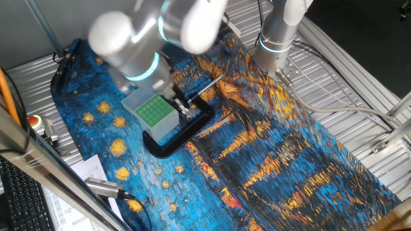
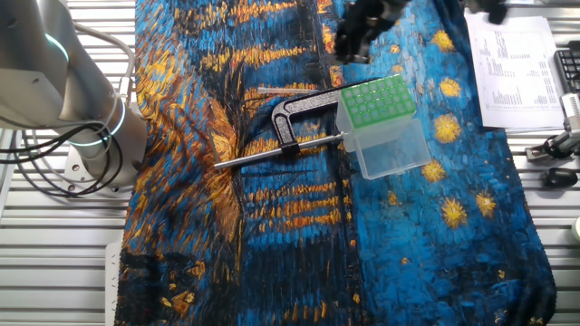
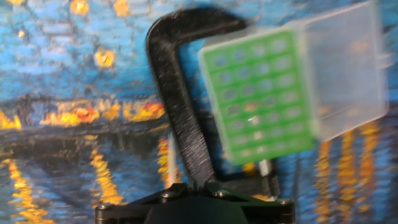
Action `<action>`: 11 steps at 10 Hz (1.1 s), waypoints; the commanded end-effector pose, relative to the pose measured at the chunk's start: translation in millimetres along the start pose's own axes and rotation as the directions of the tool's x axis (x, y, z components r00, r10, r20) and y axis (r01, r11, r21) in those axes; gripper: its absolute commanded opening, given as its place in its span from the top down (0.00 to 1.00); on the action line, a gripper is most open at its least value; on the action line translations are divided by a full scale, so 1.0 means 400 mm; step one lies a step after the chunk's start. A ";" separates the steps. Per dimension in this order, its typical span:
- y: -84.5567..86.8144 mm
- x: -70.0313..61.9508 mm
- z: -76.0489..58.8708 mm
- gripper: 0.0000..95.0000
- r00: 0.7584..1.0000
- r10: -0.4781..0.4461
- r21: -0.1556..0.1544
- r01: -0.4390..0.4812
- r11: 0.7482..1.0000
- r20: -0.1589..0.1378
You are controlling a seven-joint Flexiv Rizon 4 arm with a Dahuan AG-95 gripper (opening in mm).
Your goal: Insert a large pipette tip into the holder for large pipette tips
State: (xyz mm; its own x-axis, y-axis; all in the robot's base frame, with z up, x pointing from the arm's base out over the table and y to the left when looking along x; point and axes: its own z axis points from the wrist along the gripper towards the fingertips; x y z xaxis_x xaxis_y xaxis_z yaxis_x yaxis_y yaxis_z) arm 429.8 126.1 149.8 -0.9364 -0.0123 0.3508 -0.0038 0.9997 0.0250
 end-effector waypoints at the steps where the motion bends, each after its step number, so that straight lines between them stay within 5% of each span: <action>1: 0.038 0.030 0.032 0.80 0.998 0.064 0.004 -0.064 0.998 0.023; 4: 0.081 0.067 0.097 0.80 0.995 0.099 0.001 -0.099 0.995 0.030; 11: 0.082 0.066 0.106 0.80 0.992 0.121 0.010 -0.121 0.993 0.019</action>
State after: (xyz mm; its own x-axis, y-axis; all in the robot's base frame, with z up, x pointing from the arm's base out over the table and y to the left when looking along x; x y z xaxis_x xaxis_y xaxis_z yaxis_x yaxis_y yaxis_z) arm 388.7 159.8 120.1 -0.9353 0.0983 0.3399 0.0958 0.9951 -0.0241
